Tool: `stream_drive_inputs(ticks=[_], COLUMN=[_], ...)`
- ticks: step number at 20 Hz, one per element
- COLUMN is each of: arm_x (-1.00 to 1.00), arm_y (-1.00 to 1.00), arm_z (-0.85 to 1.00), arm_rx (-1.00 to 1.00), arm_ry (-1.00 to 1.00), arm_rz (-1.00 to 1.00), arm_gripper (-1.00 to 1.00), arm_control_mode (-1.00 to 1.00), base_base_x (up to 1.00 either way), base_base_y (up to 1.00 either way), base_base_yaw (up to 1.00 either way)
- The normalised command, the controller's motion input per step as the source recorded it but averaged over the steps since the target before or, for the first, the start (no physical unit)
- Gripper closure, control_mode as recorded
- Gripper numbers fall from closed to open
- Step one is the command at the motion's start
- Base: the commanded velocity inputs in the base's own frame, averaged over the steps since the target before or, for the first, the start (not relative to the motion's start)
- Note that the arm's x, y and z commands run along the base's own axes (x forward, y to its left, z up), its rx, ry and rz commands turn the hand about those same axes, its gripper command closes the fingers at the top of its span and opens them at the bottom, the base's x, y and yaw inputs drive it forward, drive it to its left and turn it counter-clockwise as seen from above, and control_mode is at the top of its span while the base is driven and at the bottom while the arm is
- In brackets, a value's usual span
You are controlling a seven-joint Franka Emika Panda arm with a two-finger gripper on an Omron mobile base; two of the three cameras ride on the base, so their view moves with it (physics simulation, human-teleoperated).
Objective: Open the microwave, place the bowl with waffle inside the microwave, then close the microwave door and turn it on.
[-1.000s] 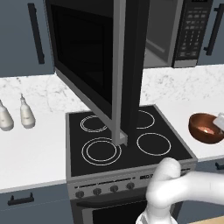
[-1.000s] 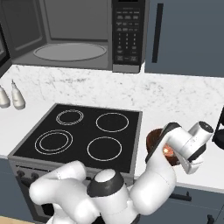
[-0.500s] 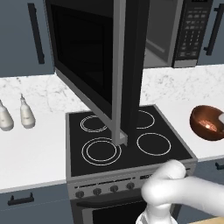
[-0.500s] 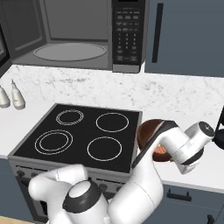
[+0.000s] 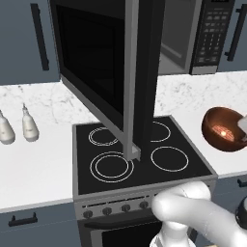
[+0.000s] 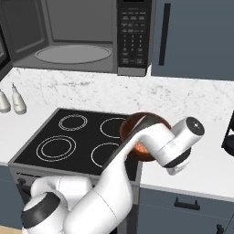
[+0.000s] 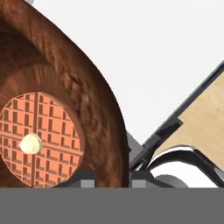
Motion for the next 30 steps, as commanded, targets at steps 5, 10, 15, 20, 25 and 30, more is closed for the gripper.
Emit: stream_drive_inputs(ticks=[5, 10, 15, 20, 25, 30], arm_x=[-0.27, -0.1, -0.01, 0.11, 0.21, 0.36], arm_y=[0.78, 0.71, 0.75, 0.78, 0.69, 0.57], arm_z=[0.92, 0.97, 0.82, 0.54, 0.42, 0.44], arm_rx=[0.0, 0.0, 0.0, 0.0, 0.03, 0.04], arm_ry=[0.0, -0.11, -0.19, -0.08, -0.02, 0.0], arm_rz=[0.05, 0.1, 0.14, 0.15, 0.12, 0.08], arm_gripper=[1.0, 1.0, 1.0, 1.0, 1.0, 1.0], arm_control_mode=[-1.0, -1.0, -1.0, -1.0, -1.0, -1.0], base_base_x=[0.0, 0.0, 0.0, 0.0, 0.0, 0.0], base_base_y=[0.0, 0.0, 0.0, 0.0, 0.0, 0.0], base_base_yaw=[0.0, 0.0, 0.0, 0.0, 0.0, 0.0])
